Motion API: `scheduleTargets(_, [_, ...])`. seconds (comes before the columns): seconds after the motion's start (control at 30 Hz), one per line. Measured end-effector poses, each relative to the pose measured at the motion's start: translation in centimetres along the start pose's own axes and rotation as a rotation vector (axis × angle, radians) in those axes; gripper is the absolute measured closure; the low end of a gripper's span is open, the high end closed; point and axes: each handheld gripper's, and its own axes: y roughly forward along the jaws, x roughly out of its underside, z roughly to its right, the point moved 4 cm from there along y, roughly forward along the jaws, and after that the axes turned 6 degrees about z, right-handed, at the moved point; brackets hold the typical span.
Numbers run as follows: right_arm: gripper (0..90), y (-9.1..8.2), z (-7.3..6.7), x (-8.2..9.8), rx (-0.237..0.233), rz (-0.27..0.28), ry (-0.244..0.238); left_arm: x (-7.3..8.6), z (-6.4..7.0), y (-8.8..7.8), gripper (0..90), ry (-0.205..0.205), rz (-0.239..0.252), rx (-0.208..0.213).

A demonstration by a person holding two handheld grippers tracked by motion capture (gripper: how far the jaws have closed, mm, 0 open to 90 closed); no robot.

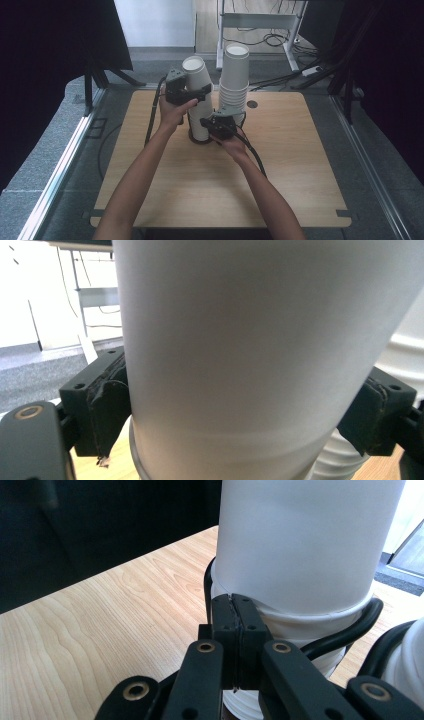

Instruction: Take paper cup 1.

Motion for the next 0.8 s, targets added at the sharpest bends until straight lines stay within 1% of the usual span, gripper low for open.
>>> scheduleTargets(0.03, [89.4,0.0,0.0,0.0,0.000,0.000,0.001,0.0,0.0,0.0,12.7,0.000,0.000,0.000])
scheduleTargets(0.07, [89.4,0.0,0.0,0.0,0.002,0.003,-0.005,-0.5,0.0,-0.4,12.7,0.000,0.014,0.002])
scheduleTargets(0.13, [89.4,0.0,0.1,0.0,0.003,0.002,-0.004,-0.8,-0.1,-0.6,12.8,0.001,0.021,0.002])
scheduleTargets(0.17, [89.4,0.0,-0.1,0.0,-0.003,-0.002,0.009,-1.2,-0.2,-1.1,12.8,0.000,0.033,0.003])
scheduleTargets(0.2, [89.4,0.0,-0.1,0.0,-0.003,-0.002,0.009,-1.2,-0.2,-1.1,12.8,0.000,0.033,0.003])
scheduleTargets(0.23, [89.3,-0.1,-0.1,0.0,-0.004,-0.003,0.009,-1.6,-0.2,-1.6,12.8,-0.005,0.043,0.003])
scheduleTargets(0.33, [89.3,-0.1,0.0,0.0,0.001,-0.005,0.006,-2.0,-0.2,-2.3,12.9,0.000,0.052,0.007])
scheduleTargets(0.37, [89.3,-0.1,0.0,0.0,0.002,0.000,0.000,-2.3,0.0,-3.0,12.9,0.005,0.061,0.011])
scheduleTargets(0.43, [89.3,-0.3,0.0,0.0,0.003,0.002,-0.001,-2.5,0.2,-3.6,13.0,0.011,0.069,0.017])
scheduleTargets(0.47, [89.3,-0.3,0.0,0.0,0.003,0.002,-0.001,-2.5,0.2,-3.6,12.9,0.011,0.069,0.017])
scheduleTargets(0.5, [89.3,-0.5,0.0,-0.1,0.002,0.008,-0.005,-2.6,0.3,-4.3,12.9,0.019,0.075,0.019])
scheduleTargets(0.6, [89.3,-1.0,-0.1,-0.2,-0.001,0.018,-0.008,-2.7,0.6,-5.3,13.0,0.024,0.084,0.030])
scheduleTargets(0.63, [89.3,-1.0,-0.1,-0.2,-0.001,0.018,-0.008,-2.7,0.6,-5.3,13.0,0.024,0.084,0.030])
scheduleTargets(0.7, [89.1,-1.3,-0.3,-0.3,0.000,0.021,-0.012,-2.7,0.9,-6.1,13.0,0.031,0.088,0.042])
scheduleTargets(0.8, [88.6,-1.4,-0.3,-0.2,-0.001,0.020,-0.018,-2.6,1.2,-6.4,13.0,0.038,0.093,0.043])
